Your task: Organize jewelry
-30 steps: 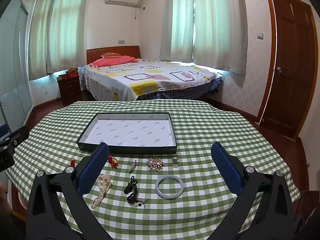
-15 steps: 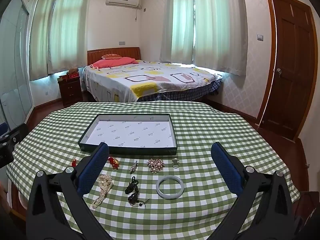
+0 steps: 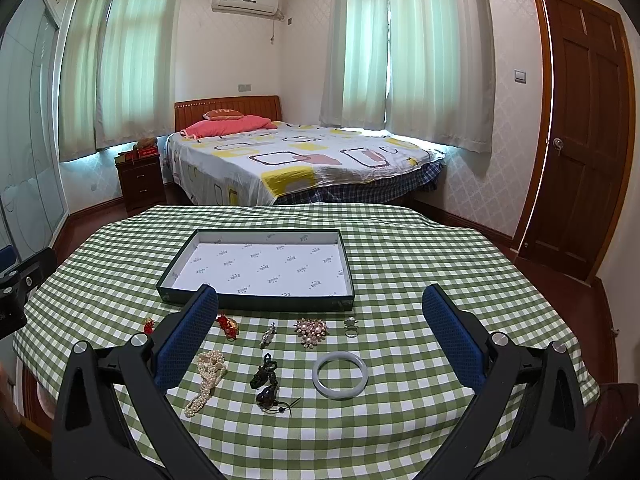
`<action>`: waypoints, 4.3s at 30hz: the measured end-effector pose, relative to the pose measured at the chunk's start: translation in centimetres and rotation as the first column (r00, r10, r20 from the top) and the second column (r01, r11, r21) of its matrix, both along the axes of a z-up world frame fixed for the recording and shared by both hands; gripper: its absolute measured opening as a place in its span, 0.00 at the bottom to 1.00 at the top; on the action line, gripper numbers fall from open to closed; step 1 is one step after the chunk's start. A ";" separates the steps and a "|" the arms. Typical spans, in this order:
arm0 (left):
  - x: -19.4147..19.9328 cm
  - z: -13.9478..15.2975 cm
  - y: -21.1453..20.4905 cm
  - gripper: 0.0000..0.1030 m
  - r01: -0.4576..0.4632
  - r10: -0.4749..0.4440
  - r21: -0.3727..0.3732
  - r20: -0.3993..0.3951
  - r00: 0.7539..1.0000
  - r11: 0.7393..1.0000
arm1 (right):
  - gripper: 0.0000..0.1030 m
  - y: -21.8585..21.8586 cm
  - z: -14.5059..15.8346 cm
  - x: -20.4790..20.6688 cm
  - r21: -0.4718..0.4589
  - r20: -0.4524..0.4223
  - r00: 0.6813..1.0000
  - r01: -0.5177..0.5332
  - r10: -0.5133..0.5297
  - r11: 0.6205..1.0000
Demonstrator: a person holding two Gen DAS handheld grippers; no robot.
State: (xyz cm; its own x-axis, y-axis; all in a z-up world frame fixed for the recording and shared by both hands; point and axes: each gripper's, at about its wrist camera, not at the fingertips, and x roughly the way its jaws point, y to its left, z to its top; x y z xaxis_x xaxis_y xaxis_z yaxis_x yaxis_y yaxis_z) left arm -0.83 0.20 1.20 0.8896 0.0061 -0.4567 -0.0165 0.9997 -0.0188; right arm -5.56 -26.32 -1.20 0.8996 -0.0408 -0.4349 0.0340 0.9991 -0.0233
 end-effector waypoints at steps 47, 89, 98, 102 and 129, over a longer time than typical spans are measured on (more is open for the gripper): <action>-0.2 -0.5 0.2 0.93 -0.004 0.004 -0.003 -0.006 1.000 1.000 | 0.97 -0.1 -0.1 -0.1 0.000 0.001 1.000 -0.002 0.002 1.000; 7.8 -16.3 1.3 0.93 0.018 -0.042 -0.067 -0.383 0.923 0.998 | 0.97 -0.5 -13.2 6.1 -0.019 -0.213 0.976 -0.037 0.032 0.999; 8.3 -18.2 0.6 0.93 0.049 -0.074 -0.068 -0.457 0.886 0.997 | 0.97 -0.2 -14.0 6.8 -0.013 -0.244 0.969 -0.048 0.044 0.999; 8.3 -18.4 0.2 0.93 0.048 -0.061 -0.038 -0.458 0.887 0.998 | 0.97 -0.3 -14.2 7.0 -0.010 -0.251 0.967 -0.047 0.043 0.999; 8.3 -17.5 2.2 0.12 0.048 -0.053 -0.024 -0.370 0.927 0.999 | 0.56 2.3 -15.4 7.5 0.067 -0.333 0.920 -0.198 0.209 0.978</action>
State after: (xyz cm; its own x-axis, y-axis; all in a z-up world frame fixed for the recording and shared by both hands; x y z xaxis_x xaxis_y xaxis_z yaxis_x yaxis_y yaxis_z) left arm 7.50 2.40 -16.28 0.6559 -0.0436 -0.7536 0.0255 0.9990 -0.0355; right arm 1.94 -24.01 -16.59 0.6877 0.1459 -0.7111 -0.1742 0.9841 0.0333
